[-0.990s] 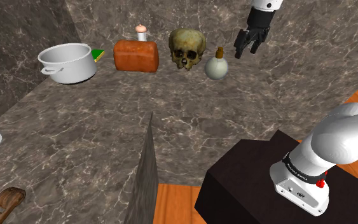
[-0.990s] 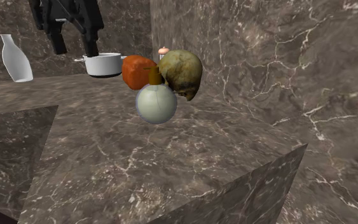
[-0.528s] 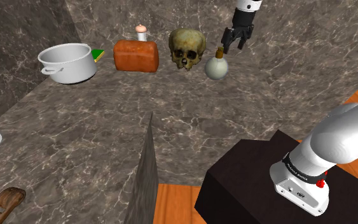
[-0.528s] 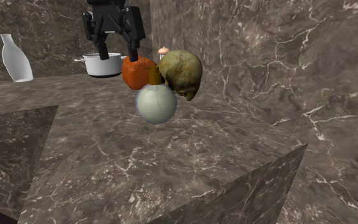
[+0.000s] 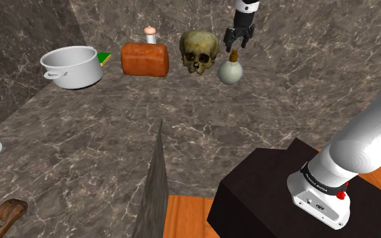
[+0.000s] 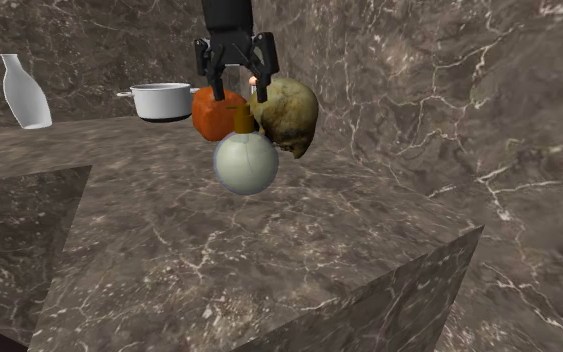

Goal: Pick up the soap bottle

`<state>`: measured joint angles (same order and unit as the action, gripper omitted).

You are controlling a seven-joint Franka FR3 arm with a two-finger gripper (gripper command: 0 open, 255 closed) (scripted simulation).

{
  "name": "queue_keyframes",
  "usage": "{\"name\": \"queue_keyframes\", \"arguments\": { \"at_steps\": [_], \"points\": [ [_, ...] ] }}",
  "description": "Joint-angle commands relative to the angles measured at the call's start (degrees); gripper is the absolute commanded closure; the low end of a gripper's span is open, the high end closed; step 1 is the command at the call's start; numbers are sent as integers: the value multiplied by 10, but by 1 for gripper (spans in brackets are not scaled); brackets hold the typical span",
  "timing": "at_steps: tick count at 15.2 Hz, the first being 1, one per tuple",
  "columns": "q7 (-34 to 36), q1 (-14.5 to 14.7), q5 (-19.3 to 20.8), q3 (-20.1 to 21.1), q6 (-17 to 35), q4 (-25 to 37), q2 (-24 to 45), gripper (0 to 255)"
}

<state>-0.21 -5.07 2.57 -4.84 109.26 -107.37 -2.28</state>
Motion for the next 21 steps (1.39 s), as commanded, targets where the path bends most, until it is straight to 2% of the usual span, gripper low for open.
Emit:
{"name": "queue_keyframes", "arguments": {
  "at_steps": [1, 7, 9, 10, 19, 21],
  "points": [
    [-1, -1, 0, -1, 7, 6, 12, 0],
    [0, -1, 0, -2, 57, -37, 19, 0],
    [0, -1, 0, -2, 57, -37, 19, 0],
    [0, -1, 0, -1, 56, -37, 19, 255],
    [0, -2, 0, -2, 57, -37, 19, 255],
    [0, -1, 0, -1, 42, -25, 16, 255]
  ]
}}
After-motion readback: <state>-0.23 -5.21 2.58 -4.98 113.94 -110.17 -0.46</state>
